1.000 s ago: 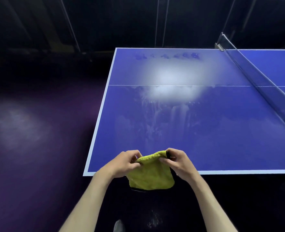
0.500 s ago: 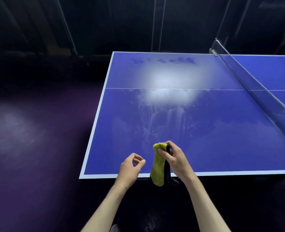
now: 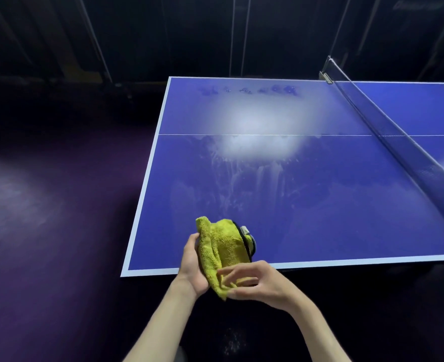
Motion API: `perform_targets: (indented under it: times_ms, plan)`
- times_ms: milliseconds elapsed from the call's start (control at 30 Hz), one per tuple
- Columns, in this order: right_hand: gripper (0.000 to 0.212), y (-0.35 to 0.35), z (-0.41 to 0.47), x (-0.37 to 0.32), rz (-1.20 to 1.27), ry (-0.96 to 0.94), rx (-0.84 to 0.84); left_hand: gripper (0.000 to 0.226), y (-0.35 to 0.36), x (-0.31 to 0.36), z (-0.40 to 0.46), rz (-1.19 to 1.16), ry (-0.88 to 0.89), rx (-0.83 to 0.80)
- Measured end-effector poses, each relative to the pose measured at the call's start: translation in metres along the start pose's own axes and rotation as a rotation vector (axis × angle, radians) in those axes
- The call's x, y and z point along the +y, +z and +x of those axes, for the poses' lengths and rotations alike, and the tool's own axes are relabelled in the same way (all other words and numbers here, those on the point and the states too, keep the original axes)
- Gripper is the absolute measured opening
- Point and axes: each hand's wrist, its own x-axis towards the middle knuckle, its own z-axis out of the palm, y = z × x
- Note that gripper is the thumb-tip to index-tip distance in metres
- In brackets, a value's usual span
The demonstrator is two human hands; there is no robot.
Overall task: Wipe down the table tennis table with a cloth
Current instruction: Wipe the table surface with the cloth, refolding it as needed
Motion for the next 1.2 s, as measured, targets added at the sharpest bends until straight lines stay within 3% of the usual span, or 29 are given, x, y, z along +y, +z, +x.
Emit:
perform_targets:
  times_ms: [67,167,233,333,467,600,700,933,1067,1200]
  plan:
    - [0.011,-0.003,-0.001,0.002,0.083,-0.017,0.194,0.059,0.0,0.006,-0.006,0.032,0.052,-0.046]
    - [0.006,-0.013,0.011,0.015,0.036,0.011,0.77,0.047,0.0,0.014,-0.015,0.095,0.102,-0.072]
    - [0.003,-0.019,0.022,0.015,0.031,0.023,0.883,0.048,-0.001,0.016,-0.021,0.118,0.096,-0.105]
    - [0.012,-0.021,0.039,0.008,0.1,0.061,0.695,0.061,-0.005,0.014,-0.026,0.161,0.062,-0.165]
    - [0.034,-0.014,0.05,0.003,0.208,0.106,0.514,0.061,-0.011,0.01,-0.034,0.258,0.05,-0.195]
    - [0.012,-0.012,0.05,0.003,0.175,0.046,0.561,0.065,-0.013,0.01,-0.042,0.274,0.061,-0.15]
    - [0.008,-0.009,0.046,0.002,0.194,-0.059,0.532,0.069,-0.015,0.017,-0.044,0.224,0.088,-0.044]
    - [0.022,-0.011,0.038,-0.005,0.015,-0.127,0.362,0.025,-0.011,0.033,-0.043,0.295,0.184,0.044]
    - [0.017,-0.018,0.027,-0.006,-0.048,-0.12,0.412,0.029,-0.018,0.051,-0.042,0.16,0.206,0.182]
    - [0.011,-0.03,0.018,-0.003,0.174,-0.145,0.492,0.022,-0.04,0.067,-0.033,-0.178,0.252,0.32]
